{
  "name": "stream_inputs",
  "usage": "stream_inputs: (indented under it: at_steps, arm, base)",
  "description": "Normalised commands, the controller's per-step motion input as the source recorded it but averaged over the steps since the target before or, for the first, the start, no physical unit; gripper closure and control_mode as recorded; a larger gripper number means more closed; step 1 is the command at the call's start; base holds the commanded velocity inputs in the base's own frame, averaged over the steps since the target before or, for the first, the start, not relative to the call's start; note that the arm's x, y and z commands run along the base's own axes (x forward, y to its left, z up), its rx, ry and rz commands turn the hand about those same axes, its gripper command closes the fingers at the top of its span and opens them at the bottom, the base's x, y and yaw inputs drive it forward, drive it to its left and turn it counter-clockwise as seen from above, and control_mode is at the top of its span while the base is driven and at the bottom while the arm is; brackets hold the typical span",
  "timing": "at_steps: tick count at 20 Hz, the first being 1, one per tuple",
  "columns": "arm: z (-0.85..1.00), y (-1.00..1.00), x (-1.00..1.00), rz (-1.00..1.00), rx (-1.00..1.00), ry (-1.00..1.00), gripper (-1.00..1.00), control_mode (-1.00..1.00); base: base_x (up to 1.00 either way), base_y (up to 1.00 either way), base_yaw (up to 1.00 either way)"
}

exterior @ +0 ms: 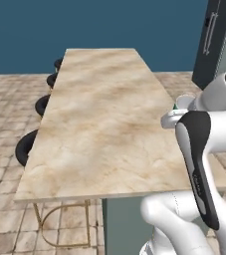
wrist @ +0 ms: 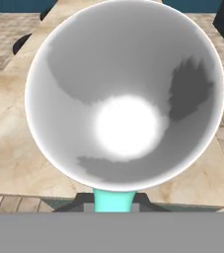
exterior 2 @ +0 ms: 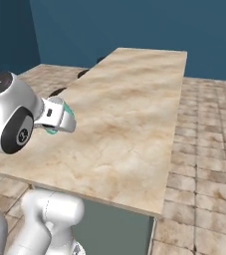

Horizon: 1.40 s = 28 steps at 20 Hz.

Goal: Clear the mugs and bowl far away from the sink.

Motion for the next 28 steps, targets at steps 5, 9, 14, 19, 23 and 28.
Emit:
stream_inputs:
  at_steps: [5,9,14,19,23,28]
  arm:
    - [-0.15,0.0,0.4,-0.03,0.0,0.02,1.0,-1.0]
    - [-0.16,0.0,1.0,-0.01,0.0,0.01,1.0,-1.0]
    - [-0.53,0.0,0.92,0.0,0.08,0.12,1.0,-1.0]
    - [-0.62,0.0,0.72,0.01,0.04,0.13,1.0,-1.0]
    - [-0.44,0.0,0.55,0.0,0.0,0.18,1.0,-1.0]
    - [-0.37,0.0,0.4,0.01,0.0,0.23,1.0,-1.0]
  base:
    - [0.6,0.13,-0.16]
    - [0.0,0.0,0.0]
    - [0.0,0.0,0.0]
    - [0.0,0.0,0.0]
    - [0.0,0.0,0.0]
    - [0.0,0.0,0.0]
